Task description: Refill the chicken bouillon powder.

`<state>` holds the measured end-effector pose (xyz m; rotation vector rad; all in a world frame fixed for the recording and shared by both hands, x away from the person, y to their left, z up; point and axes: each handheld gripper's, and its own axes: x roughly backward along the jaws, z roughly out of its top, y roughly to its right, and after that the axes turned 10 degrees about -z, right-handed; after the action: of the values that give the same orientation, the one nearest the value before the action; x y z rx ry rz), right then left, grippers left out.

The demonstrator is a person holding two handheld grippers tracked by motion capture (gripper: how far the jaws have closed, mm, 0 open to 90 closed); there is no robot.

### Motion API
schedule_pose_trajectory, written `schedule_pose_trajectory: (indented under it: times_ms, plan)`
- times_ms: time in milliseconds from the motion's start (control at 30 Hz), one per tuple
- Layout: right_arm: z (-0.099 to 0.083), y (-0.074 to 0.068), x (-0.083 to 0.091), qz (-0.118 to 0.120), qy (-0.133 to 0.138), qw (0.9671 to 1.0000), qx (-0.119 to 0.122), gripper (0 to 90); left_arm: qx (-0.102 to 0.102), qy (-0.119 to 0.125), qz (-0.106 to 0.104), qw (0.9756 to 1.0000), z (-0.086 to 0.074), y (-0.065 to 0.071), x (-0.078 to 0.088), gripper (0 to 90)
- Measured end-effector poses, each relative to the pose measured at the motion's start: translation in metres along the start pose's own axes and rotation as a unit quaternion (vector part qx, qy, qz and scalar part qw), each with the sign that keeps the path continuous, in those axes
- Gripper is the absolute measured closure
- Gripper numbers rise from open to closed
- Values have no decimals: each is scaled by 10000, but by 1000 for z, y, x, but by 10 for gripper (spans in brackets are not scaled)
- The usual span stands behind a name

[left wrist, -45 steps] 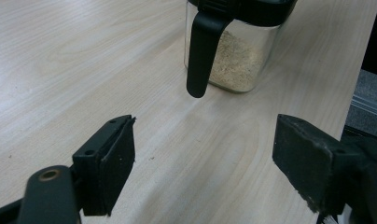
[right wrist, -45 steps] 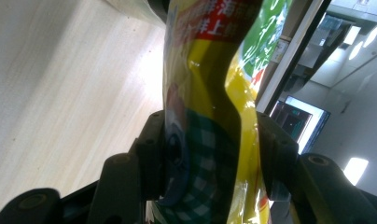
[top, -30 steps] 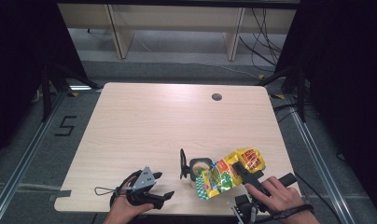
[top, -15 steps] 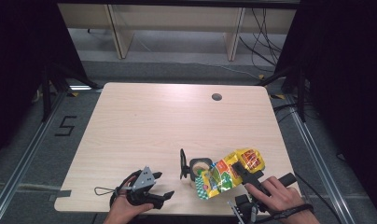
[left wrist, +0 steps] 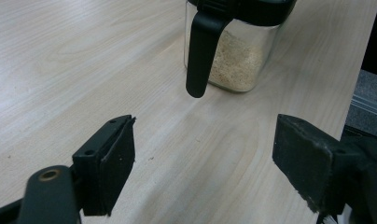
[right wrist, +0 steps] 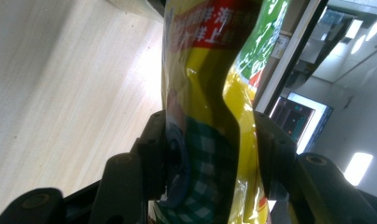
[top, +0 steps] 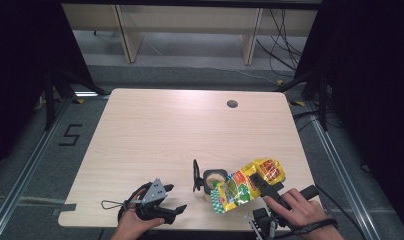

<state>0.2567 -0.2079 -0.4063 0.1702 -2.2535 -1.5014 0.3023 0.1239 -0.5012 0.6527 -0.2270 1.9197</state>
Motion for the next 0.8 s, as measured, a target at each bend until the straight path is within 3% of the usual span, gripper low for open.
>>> schedule_pose_trajectory:
  times_ms: [67,133,167,233,267,333,367,400,467,500,600,667,700,733,800]
  plan:
    - [-1,-2,1,99,-108,9998,-117,541,77,7,29,10000,0,0,0,207]
    - [-2,-1,1,102,-127,9998,-65,542,78,-25,38,10000,0,0,1,207]
    - [-3,0,1,103,-72,9999,68,542,163,70,-6,9998,-1,2,-1,207]
    - [-4,0,1,71,-136,9999,37,542,55,-4,13,10000,0,0,0,207]
    - [-4,1,1,64,-148,9999,50,542,170,119,-15,9998,0,2,-2,208]
    - [-3,-1,1,92,-177,9998,19,542,119,116,-28,9999,0,2,-2,207]
    - [-2,-2,2,114,-212,9997,-43,542,67,-2,23,10000,0,1,0,207]
    - [0,-1,0,134,-117,9998,69,543,90,-10,17,10000,0,0,0,207]
    - [1,-3,-1,77,-79,9999,-85,543,168,89,-21,9998,0,2,-1,207]
    - [0,-2,-1,34,-23,10000,9,544,152,112,-27,9998,-1,2,-1,208]
    - [-3,-1,1,53,-99,9999,-25,543,113,-13,24,9999,0,1,0,208]
    - [-4,0,0,54,-102,9999,-16,543,163,86,-10,9998,-1,2,-1,207]
    - [-4,-1,1,133,-172,9998,-7,543,147,80,-2,9999,0,2,-1,208]
    - [-2,-1,0,61,-117,9999,36,545,60,-17,24,10000,0,0,0,208]
    - [0,-3,0,107,-123,9998,-99,546,141,64,-8,9999,0,2,-1,207]
